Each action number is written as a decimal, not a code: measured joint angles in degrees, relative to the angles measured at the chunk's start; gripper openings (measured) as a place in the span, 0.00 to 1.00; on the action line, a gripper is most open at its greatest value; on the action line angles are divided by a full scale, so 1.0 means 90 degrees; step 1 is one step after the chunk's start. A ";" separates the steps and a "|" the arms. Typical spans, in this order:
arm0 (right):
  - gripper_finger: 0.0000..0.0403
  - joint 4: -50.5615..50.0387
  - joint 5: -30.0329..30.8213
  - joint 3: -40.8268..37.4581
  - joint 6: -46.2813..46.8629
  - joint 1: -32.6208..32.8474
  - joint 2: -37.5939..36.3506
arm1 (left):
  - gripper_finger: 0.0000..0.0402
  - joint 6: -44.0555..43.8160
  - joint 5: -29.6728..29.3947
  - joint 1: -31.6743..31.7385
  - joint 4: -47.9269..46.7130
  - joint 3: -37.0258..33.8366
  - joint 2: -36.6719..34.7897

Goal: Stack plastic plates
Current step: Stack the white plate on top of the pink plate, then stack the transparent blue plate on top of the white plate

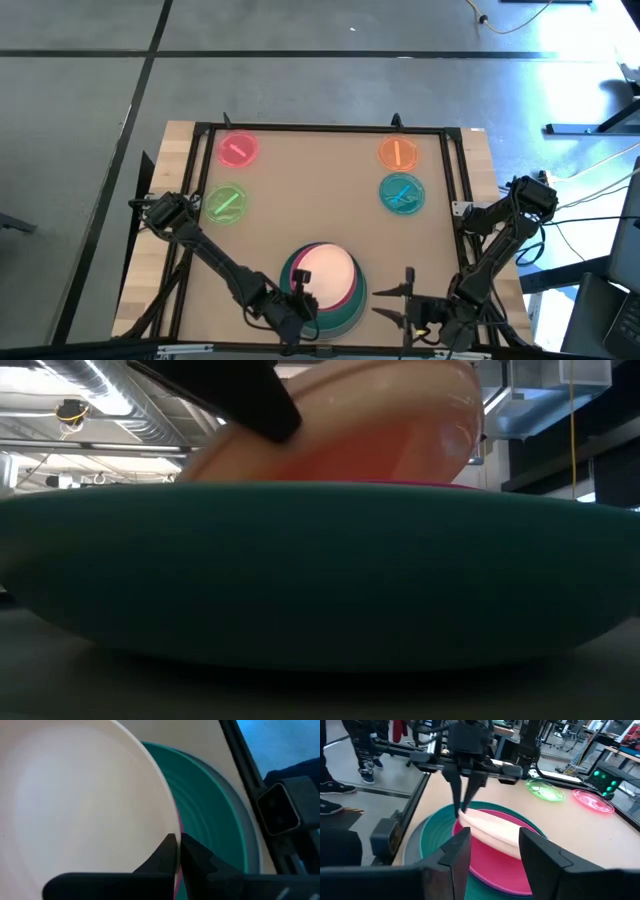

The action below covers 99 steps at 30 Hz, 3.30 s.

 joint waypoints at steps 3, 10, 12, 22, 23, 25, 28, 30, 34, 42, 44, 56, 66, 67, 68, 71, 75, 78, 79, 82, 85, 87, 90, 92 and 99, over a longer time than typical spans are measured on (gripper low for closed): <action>0.39 -0.0095 -0.0036 0.0001 0.0163 0.0000 0.0000 | 0.03 -0.0138 -0.0008 -0.0039 -0.0126 0.0000 -0.0002; 0.39 -0.0221 -0.0033 -0.0001 0.0301 -0.0012 0.0000 | 0.04 -0.0342 0.0017 -0.0034 -0.0437 0.0000 -0.0002; 0.39 -0.0226 -0.0033 -0.0002 0.0301 -0.0012 0.0000 | 0.06 -0.0359 0.0021 -0.0035 -0.0435 0.0000 -0.0002; 0.39 -0.0248 -0.0096 -0.0002 0.0301 -0.0064 0.0000 | 0.20 -0.0525 0.0331 0.0031 -0.0398 0.0000 -0.0002; 0.39 -0.0288 -0.0098 0.0000 0.0301 -0.0106 0.0000 | 0.21 -0.0523 0.0325 0.0028 -0.0384 0.0000 -0.0002; 0.39 -0.0432 -0.0095 0.0000 0.0390 -0.0141 0.0000 | 0.23 -0.0520 0.0232 -0.0021 -0.0379 0.0000 -0.0002; 0.39 -0.0745 -0.0075 -0.0001 0.0559 -0.0271 0.0000 | 0.23 -0.0495 -0.0198 -0.0212 -0.0330 0.0000 -0.0002; 0.39 -0.1035 -0.0047 0.0001 0.0764 -0.0410 0.0000 | 0.23 -0.0468 -0.0753 -0.0416 -0.0345 0.0000 -0.0036; 0.39 -0.1813 -0.0149 -0.0002 0.1114 -0.0797 -0.0043 | 0.23 -0.0248 -0.1858 -0.0864 -0.0218 0.0000 -0.0107; 0.39 -0.4673 -0.0916 -0.0002 0.2825 -0.1803 -0.0705 | 0.23 0.0011 -0.2205 -0.1389 0.0034 0.0000 -0.0372; 0.39 -0.5470 -0.1098 -0.0002 0.3199 -0.2084 -0.0799 | 0.23 0.0017 -0.2136 -0.1460 0.0087 0.0000 -0.0381; 0.39 -0.6745 -0.2474 -0.0468 0.2847 -0.4349 -0.0758 | 0.23 -0.0018 -0.1814 -0.1529 0.1786 -0.1307 -0.0731; 0.39 -0.4764 -0.3321 -0.1776 0.1916 -0.5743 -0.0763 | 0.23 -0.0335 -0.1767 -0.1482 0.3364 -0.2780 -0.1557; 0.39 -0.4661 -0.3331 -0.1832 0.1913 -0.5799 -0.0779 | 0.23 -0.0440 -0.1829 -0.1480 0.3358 -0.2817 -0.1564; 0.39 -0.4617 -0.3324 -0.1870 0.1906 -0.5833 -0.0780 | 0.23 -0.0474 -0.1850 -0.1474 0.3363 -0.2844 -0.1564; 0.39 -0.4580 -0.3265 -0.1894 0.1798 -0.5875 -0.0782 | 0.23 -0.0486 -0.1849 -0.1418 0.3356 -0.2888 -0.1564; 0.34 -0.4537 -0.3293 -0.1898 0.1662 -0.5874 -0.0775 | 0.23 -0.0676 -0.1832 -0.1327 0.3352 -0.2888 -0.1564; 0.25 -0.4471 -0.3337 -0.1903 0.1616 -0.5867 -0.0766 | 0.23 -0.0678 -0.1825 -0.1317 0.3349 -0.2888 -0.1564; 0.21 -0.4431 -0.3351 -0.1906 0.1600 -0.5870 -0.0764 | 0.23 -0.0675 -0.1821 -0.1319 0.3349 -0.2888 -0.1564; 0.10 -0.4280 -0.3314 -0.1921 0.1468 -0.5872 -0.0748 | 0.23 -0.0674 -0.1821 -0.1319 0.3347 -0.2888 -0.1562; 0.02 -0.4134 -0.3273 -0.1925 0.1338 -0.5882 -0.0746 | 0.23 -0.0674 -0.1819 -0.1290 0.3347 -0.2888 -0.1562; 0.02 -0.4086 -0.3275 -0.1928 0.1268 -0.5882 -0.0746 | 0.23 -0.0674 -0.1821 -0.1285 0.3344 -0.2888 -0.1562; 0.02 -0.3937 -0.3401 -0.1928 0.1215 -0.5882 -0.0746 | 0.23 -0.0671 -0.1839 -0.1270 0.3340 -0.2888 -0.1562; 0.01 -0.3797 -0.3486 -0.1924 0.1062 -0.5811 -0.0746 | 0.23 -0.0672 -0.1843 -0.1230 0.3342 -0.2888 -0.1562; 0.00 -0.3711 -0.3285 -0.1421 0.0909 -0.4939 -0.0746 | 0.23 -0.0630 -0.1712 -0.1012 0.3342 -0.2888 -0.1558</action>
